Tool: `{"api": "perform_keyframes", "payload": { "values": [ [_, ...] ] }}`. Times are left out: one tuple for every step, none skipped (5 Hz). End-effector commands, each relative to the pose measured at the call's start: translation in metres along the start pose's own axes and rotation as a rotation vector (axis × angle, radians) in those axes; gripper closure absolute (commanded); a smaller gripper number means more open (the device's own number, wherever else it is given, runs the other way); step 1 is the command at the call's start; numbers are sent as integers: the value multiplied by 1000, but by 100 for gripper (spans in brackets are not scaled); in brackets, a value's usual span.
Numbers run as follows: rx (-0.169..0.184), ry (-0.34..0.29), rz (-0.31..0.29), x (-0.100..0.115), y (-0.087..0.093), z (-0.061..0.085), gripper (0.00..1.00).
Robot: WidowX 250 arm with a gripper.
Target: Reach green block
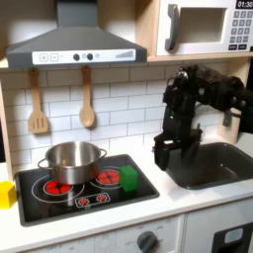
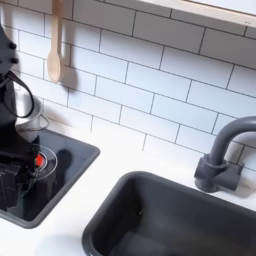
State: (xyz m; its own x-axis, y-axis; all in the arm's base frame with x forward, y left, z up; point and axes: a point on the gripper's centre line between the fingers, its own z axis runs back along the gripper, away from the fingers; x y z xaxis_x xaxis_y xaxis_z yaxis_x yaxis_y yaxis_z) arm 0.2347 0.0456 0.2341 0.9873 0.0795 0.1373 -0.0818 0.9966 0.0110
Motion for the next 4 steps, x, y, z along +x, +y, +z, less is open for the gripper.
{"api": "perform_keyframes", "payload": {
  "values": [
    [8,-19,17,19,7,0,0],
    [15,-17,32,25,15,-2,0],
    [15,-19,38,30,19,-3,0],
    [13,-14,40,36,23,-6,0]
  ]
}}
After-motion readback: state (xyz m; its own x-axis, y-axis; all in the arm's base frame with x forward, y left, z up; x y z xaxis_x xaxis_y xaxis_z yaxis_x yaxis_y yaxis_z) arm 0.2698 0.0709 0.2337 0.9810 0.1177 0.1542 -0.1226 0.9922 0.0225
